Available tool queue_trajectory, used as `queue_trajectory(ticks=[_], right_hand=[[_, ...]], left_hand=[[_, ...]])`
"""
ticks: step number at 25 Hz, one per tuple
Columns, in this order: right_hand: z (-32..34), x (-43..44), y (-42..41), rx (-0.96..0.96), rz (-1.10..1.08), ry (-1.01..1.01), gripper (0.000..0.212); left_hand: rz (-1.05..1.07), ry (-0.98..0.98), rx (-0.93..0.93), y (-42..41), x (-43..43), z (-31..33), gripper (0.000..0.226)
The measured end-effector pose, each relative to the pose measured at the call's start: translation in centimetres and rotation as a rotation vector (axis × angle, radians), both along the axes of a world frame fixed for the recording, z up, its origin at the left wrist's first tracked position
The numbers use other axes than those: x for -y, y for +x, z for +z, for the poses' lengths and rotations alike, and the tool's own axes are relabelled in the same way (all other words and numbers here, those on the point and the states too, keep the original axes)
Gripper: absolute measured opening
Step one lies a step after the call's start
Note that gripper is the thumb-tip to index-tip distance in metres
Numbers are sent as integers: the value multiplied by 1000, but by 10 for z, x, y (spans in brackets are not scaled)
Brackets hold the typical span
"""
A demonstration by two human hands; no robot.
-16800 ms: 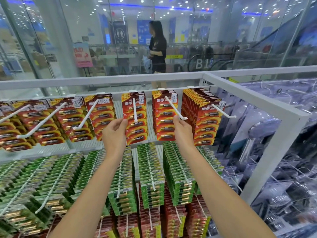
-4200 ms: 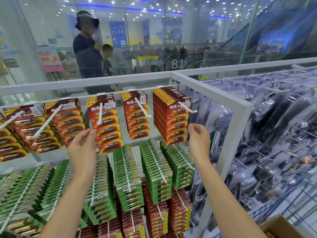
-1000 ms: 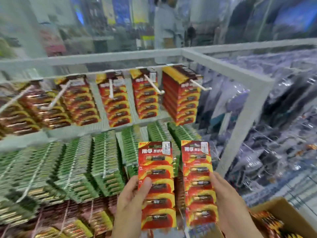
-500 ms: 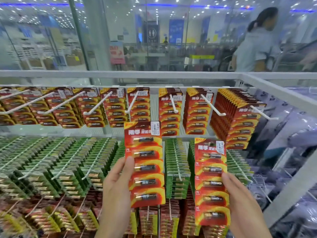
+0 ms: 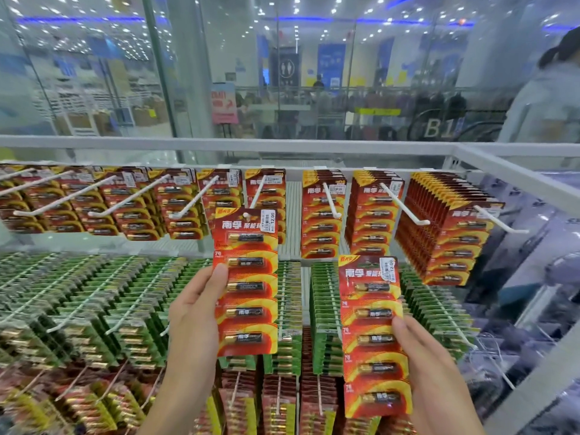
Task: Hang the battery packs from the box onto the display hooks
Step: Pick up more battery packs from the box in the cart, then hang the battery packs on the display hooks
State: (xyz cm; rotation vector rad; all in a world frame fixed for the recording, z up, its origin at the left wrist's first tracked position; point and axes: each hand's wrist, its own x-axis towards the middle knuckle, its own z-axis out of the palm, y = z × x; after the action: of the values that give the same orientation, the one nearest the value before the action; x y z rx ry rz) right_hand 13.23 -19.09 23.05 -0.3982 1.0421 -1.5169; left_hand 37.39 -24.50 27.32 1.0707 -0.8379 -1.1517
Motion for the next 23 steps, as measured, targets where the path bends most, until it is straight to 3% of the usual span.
queue_trajectory(ticks=[2, 6, 10, 13, 16, 23], right_hand=[[4, -1, 1, 4, -17, 12, 40], [24, -8, -3, -38, -77, -47, 17], [33, -11, -14, -144, -172, -103, 41], [38, -10, -18, -217, -216, -94, 71], [42, -9, -25, -250, -190, -125, 31], [51, 1, -26, -367, -210, -96, 20]], left_hand=[[-14, -12, 18, -1, 9, 1, 22], [-51, -22, 77, -7, 56, -1, 23], [-74, -39, 160, -12, 120, -6, 23], [-62, -28, 156, -16, 154, -8, 21], [-49, -24, 118, -21, 172, -12, 21], [-41, -6, 100, -24, 189, -21, 19]])
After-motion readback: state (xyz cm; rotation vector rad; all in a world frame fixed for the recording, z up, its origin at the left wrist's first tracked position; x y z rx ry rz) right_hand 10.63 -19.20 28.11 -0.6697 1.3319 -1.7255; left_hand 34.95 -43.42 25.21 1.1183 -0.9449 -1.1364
